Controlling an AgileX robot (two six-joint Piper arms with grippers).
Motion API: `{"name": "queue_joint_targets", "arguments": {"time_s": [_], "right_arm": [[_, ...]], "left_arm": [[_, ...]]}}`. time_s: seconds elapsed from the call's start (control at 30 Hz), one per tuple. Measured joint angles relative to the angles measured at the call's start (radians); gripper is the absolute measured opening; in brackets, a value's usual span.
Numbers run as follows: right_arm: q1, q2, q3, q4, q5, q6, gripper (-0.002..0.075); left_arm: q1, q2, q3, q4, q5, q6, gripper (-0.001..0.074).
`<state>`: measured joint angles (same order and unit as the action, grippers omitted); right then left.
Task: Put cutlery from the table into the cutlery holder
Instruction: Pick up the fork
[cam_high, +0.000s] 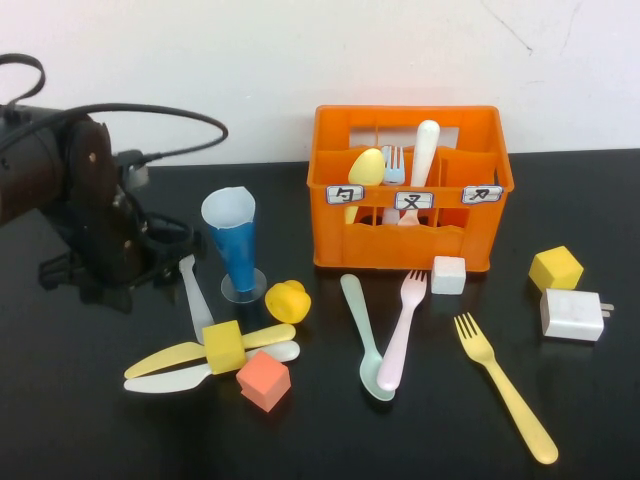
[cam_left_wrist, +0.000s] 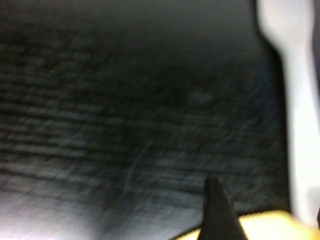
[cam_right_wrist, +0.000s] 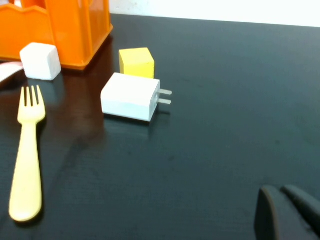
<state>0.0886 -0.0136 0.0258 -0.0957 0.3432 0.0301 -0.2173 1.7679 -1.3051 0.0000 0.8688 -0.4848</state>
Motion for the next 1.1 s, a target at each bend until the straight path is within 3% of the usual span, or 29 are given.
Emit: {"name": "queue_joint_targets", "arguments": {"time_s": [0.3,0.63,1.1], "right_arm": [[0.000,0.000,0.000,0.000,0.000,0.000,-0.0003],[0.000,0.000,0.000,0.000,0.000,0.000,-0.0003],[0.000,0.000,0.000,0.000,0.000,0.000,-0.0003]], "left_arm": [[-0.040,0.000,0.040,0.000,0.049,0.156,0.0300],[-0.041,0.009,0.044,-0.047,-0.114,0.049,0.0292],[-0.041,0.099,0.044,-0.097,-0.147,0.032,0.0292]]}}
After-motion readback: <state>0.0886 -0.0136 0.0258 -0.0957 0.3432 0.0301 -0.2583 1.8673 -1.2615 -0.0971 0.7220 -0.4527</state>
